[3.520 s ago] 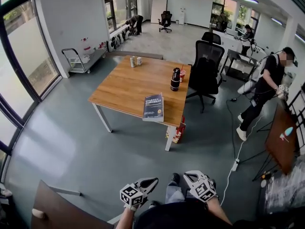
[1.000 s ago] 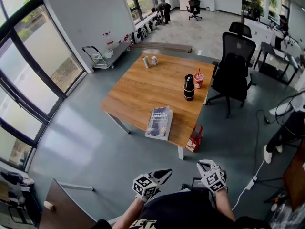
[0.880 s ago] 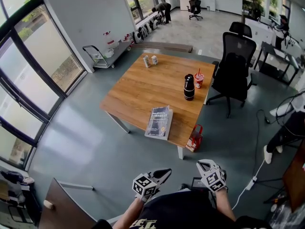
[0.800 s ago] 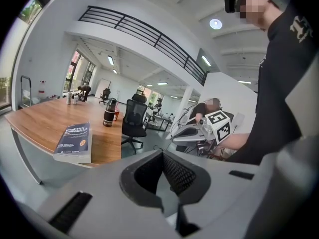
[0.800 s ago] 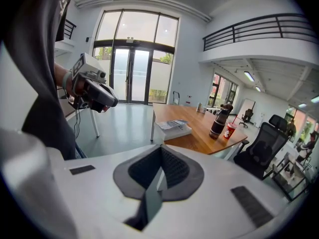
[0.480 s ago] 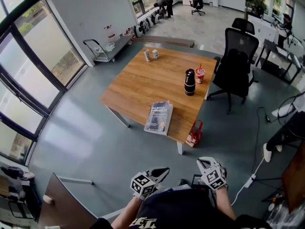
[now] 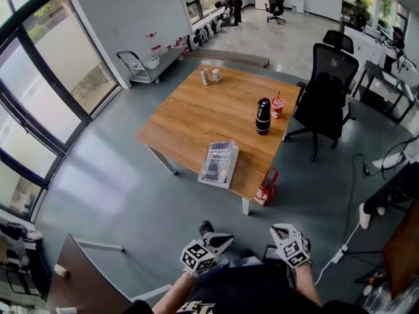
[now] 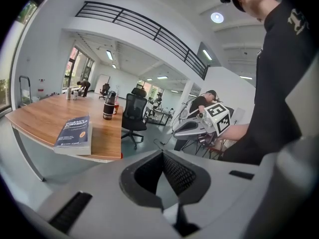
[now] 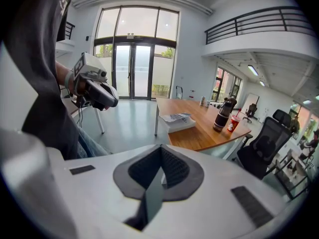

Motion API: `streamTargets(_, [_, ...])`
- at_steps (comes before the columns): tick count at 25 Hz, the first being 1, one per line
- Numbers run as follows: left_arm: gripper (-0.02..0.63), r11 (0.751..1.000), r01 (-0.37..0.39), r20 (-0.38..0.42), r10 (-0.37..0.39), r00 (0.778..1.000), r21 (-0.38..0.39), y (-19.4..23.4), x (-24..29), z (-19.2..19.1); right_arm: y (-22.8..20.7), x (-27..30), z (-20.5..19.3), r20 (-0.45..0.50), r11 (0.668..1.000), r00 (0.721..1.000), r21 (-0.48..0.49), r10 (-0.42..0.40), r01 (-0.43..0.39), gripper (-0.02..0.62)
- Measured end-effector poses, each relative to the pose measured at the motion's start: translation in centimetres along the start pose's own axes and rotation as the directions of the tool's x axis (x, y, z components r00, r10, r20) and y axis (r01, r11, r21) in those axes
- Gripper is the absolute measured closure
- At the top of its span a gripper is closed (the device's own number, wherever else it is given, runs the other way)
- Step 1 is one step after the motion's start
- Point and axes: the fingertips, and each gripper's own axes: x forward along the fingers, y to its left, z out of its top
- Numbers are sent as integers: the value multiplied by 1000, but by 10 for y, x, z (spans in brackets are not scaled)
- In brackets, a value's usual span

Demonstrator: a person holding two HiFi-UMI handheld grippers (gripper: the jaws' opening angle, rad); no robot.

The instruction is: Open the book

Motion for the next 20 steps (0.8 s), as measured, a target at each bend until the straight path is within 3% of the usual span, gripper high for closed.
streamTargets(20, [601, 1000, 26, 13, -26, 1000, -5, 76, -11, 23, 5, 50, 41, -48, 1000, 999, 20, -2, 3, 609])
